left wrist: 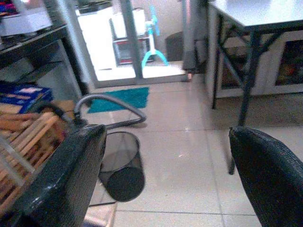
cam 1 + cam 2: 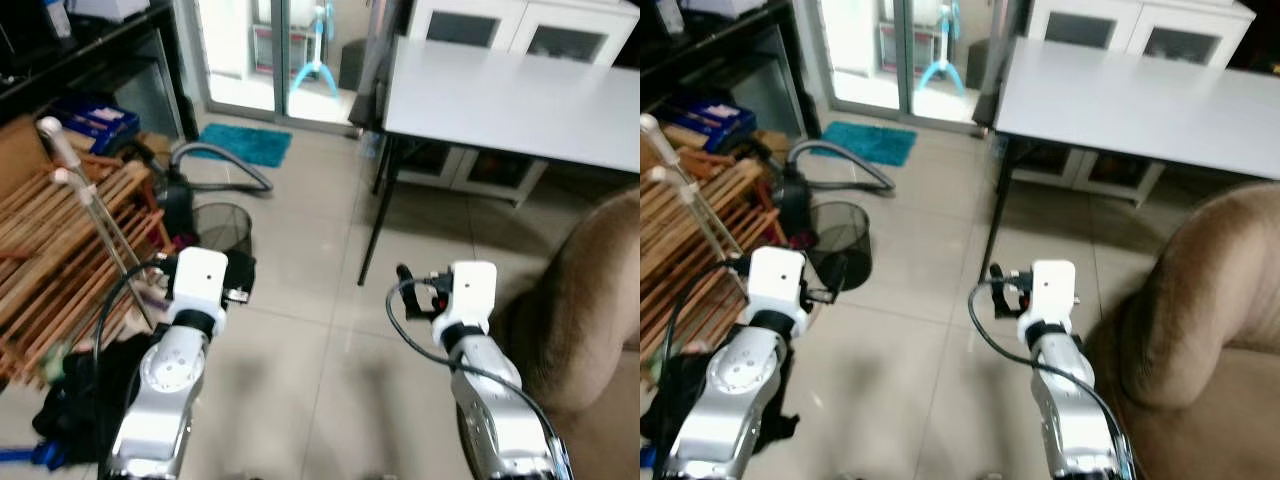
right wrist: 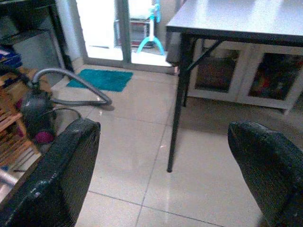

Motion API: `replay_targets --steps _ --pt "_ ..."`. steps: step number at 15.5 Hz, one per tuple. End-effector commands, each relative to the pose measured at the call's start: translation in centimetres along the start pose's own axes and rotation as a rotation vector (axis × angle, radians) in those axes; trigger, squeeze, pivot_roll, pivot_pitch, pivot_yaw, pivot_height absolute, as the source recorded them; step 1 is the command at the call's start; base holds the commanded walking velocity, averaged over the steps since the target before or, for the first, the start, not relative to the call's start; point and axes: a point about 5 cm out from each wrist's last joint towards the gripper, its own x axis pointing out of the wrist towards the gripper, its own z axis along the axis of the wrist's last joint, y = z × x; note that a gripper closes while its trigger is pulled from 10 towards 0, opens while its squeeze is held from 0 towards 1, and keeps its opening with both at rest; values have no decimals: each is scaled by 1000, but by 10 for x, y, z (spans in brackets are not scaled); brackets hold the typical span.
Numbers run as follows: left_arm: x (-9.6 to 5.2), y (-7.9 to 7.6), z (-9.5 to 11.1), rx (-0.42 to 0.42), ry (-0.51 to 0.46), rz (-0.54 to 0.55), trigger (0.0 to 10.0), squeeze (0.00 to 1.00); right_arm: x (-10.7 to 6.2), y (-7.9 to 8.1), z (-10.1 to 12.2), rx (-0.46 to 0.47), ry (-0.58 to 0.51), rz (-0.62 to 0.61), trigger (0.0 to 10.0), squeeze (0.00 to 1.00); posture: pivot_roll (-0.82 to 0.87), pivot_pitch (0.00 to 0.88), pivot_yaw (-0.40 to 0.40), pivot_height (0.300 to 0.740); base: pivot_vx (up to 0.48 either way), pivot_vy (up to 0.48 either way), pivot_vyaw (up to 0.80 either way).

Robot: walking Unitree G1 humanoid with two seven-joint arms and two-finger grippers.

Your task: Move the pillow to the sofa from floor

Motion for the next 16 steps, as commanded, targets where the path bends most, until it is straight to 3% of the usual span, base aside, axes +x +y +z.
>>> replay_targets --steps 1,3,6,11,16 --pt "3 -2 2 6 -1 -11 10000 0 0 -6 5 0 -6 -25 10000 0 3 0 -13 740 0 0 0" --pt "9 0 8 14 -12 -3 10000 0 2 -9 12 -22 -18 -36 10000 0 -4 0 -11 740 0 0 0" --pt "19 2 17 30 -46 -4 10000 0 0 -17 20 -32 -31 -71 10000 0 -17 0 -4 740 0 0 -800" --pt "17 -3 17 33 -47 -23 10000 0 -8 -20 20 -38 -4 -88 10000 0 -31 0 -6 740 0 0 -480" --pt "18 -6 17 35 -47 -30 10000 0 -9 -22 21 -42 8 -95 10000 0 -43 0 -10 740 0 0 0"
